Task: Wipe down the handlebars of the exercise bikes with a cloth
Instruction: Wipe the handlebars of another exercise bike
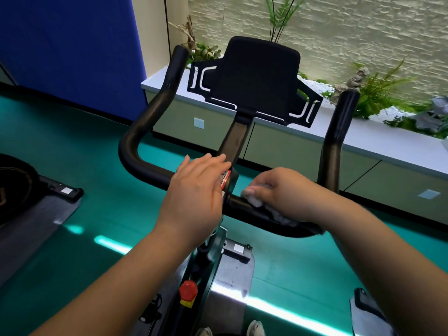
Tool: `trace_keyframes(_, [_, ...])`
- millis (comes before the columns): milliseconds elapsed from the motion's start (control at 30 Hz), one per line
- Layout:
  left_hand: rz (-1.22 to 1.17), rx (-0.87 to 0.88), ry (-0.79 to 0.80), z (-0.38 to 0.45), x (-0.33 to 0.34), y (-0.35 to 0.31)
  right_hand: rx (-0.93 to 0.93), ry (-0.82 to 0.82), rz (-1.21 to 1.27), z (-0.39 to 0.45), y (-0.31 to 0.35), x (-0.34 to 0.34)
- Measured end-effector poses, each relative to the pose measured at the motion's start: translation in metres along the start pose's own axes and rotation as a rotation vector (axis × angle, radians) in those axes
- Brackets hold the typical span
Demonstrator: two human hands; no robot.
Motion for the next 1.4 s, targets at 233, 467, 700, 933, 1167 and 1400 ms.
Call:
trace_keyframes(233, [0.010,0.003,0.014,0.000,0.000,-0.002,-0.023,0.098,-0.200,0.005,-0.015,-0.001])
trace_keyframes(467, [0.029,-0.003,0.018,0.000,-0.002,-0.002,-0.123,0.070,-0.212,0.011,0.000,0.005])
trace_keyframes(700, [0.146,0.037,0.070,-0.001,0.001,-0.007,-0.130,0.162,-0.250,-0.019,-0.018,-0.020])
trace_keyframes(933, [0.226,0.053,0.074,0.002,0.002,-0.020,-0.138,0.108,-0.111,-0.015,-0.015,-0.012])
trace_keyframes(1167, [0.222,0.041,0.081,0.004,0.006,-0.024,-0.116,0.277,-0.356,-0.027,-0.031,-0.045])
trace_keyframes(1400, [0.244,0.074,0.066,0.004,0.011,-0.032,-0.206,0.323,-0.358,-0.029,-0.030,-0.038])
Point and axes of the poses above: each hand's wrist, its own z-axis towards the middle knuckle, its own x-axis out of the palm, y = z × x, the point moved 8 cm from there along z, towards the middle knuckle, and after that the axes turned 11 degrees about -y, right-handed, at the moved point
